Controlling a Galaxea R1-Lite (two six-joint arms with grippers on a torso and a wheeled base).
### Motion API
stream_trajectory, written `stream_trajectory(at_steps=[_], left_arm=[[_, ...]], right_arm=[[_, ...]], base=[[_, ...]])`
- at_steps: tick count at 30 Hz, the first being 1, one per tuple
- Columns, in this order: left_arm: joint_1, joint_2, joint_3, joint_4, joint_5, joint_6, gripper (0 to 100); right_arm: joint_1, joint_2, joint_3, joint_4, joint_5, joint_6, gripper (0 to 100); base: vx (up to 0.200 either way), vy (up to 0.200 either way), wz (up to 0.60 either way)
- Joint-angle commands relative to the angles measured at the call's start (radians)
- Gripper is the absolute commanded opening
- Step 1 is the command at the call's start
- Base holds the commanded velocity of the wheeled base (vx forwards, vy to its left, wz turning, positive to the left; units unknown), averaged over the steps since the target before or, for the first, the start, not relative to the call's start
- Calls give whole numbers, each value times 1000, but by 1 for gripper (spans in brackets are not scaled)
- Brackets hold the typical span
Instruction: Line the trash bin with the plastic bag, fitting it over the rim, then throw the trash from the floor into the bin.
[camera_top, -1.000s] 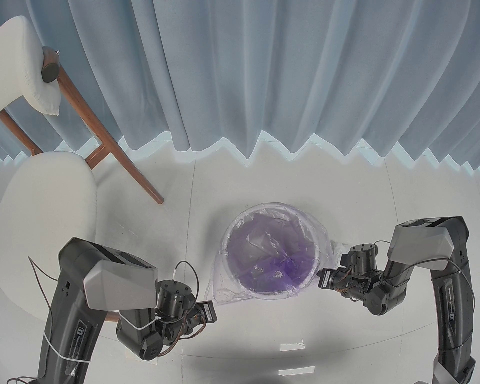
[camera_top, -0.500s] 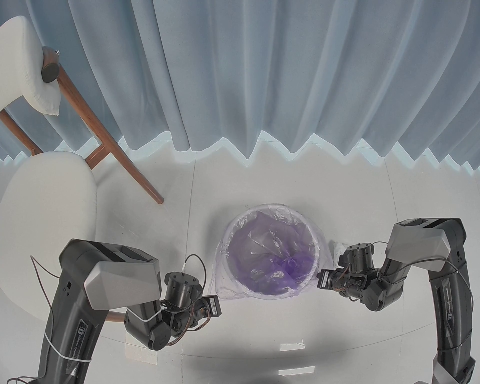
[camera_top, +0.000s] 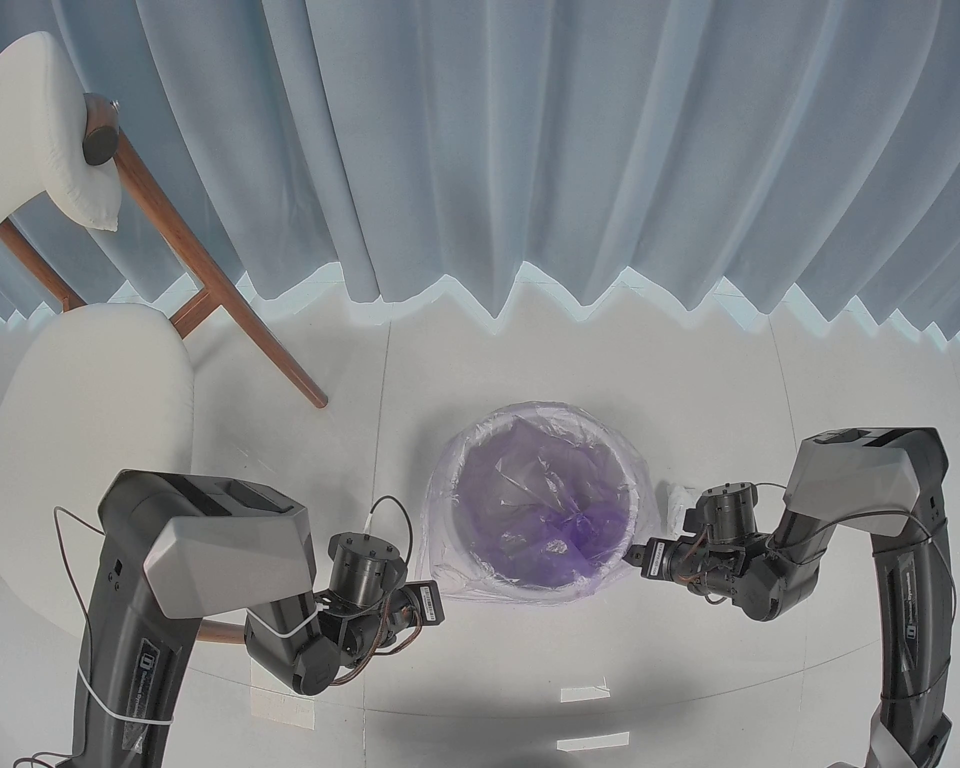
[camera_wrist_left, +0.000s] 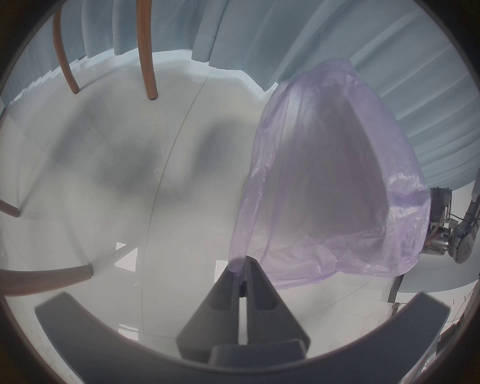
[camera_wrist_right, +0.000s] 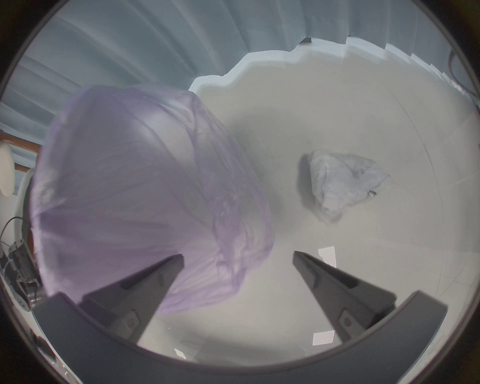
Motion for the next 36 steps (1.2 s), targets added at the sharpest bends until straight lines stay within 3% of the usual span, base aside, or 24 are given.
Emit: stream_trajectory(at_steps=[1, 11, 12, 18, 19, 20, 21, 24, 28, 30, 31, 32, 36], left_arm=[[-4, -28, 36, -3, 2, -1, 0], [-12, -28, 75, -8, 3, -1, 0], [-12, -33, 85, -9, 3, -1, 100], [-12, -113, 171, -1, -9, -1, 100], [-12, -133, 195, -11, -6, 1, 100], [-12, -133, 195, -11, -6, 1, 100], [-15, -157, 226, -15, -1, 1, 100], [-18, -222, 315, -57, -1, 1, 100], [-21, -324, 444, -127, -1, 1, 100], [-27, -433, 568, -207, -6, 1, 100], [-27, -433, 568, -207, -6, 1, 100], [-42, -530, 654, -284, -9, -1, 100], [-58, -676, 744, -368, -3, -1, 100]], right_arm=[[-15, -153, 155, -3, 54, 12, 100], [-156, -360, 407, -122, 57, 37, 100], [-168, -383, 422, -125, 62, 43, 100], [-197, -510, 476, -119, 88, 165, 100], [-202, -544, 488, -122, 88, 233, 100], [-202, -544, 488, -122, 88, 233, 100], [-203, -567, 506, -125, 88, 287, 100], [-197, -593, 513, -120, 90, 323, 100], [-142, -588, 511, -115, 90, 328, 100], [-93, -562, 476, -114, 88, 406, 100], [-93, -562, 476, -114, 88, 406, 100], [-62, -538, 422, -82, 76, 489, 100], [-21, -528, 322, 75, 24, 497, 100]], base=[[0, 0, 0], [0, 0, 0], [0, 0, 0], [0, 0, 0], [0, 0, 0], [0, 0, 0], [0, 0, 0], [0, 0, 0], [0, 0, 0], [0, 0, 0], [0, 0, 0], [0, 0, 0], [0, 0, 0]])
